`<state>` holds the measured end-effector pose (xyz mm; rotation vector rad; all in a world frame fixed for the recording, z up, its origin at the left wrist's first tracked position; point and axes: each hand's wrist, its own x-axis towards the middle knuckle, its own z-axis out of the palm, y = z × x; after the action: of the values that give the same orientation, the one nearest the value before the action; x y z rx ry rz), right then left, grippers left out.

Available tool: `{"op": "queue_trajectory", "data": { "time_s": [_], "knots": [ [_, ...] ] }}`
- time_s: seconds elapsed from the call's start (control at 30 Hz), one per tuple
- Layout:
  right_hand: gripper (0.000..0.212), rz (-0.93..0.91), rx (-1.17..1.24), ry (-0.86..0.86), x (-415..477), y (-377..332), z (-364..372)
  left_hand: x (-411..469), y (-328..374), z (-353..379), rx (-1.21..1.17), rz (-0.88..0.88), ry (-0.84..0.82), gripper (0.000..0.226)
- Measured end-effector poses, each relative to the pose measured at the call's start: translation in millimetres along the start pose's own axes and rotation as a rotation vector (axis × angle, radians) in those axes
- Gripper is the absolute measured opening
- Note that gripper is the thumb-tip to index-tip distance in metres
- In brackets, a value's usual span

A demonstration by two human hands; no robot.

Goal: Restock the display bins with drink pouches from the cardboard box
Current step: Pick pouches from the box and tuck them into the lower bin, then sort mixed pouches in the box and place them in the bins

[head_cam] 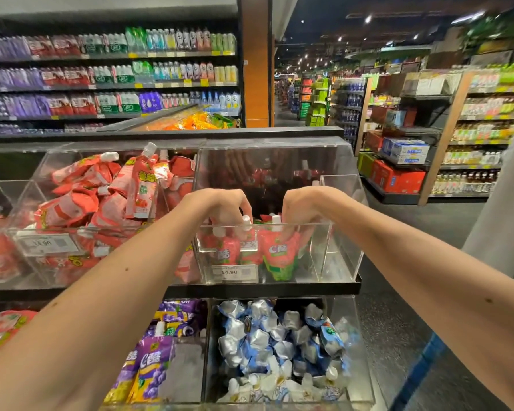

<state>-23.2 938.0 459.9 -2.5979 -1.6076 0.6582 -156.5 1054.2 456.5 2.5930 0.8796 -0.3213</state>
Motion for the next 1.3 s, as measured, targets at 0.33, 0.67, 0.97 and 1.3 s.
{"op": "queue_trajectory", "data": {
  "time_s": [0.33,0.67,0.97,1.3],
  "knots": [
    [0.018,-0.005,0.2,-0.025,2.0,1.7,8.0,-15.8,1.1,-3.2,0.076,0.017,0.015,0.03],
    [0.02,-0.046,0.2,0.378,-27.3,-8.7,6.0,-34.4,-0.8,-7.2,0.077,0.095,0.199,0.04],
    [0.015,-0.016,0.459,1.052,-197.7,62.4,165.5,-77.9,71.7,128.7,-0.584,0.872,0.555,0.008],
    [0.012,0.862,0.801,0.832,-347.4,238.9,390.1,-71.2,302.5,414.6,-0.47,0.967,-0.207,0.022]
  ]
}}
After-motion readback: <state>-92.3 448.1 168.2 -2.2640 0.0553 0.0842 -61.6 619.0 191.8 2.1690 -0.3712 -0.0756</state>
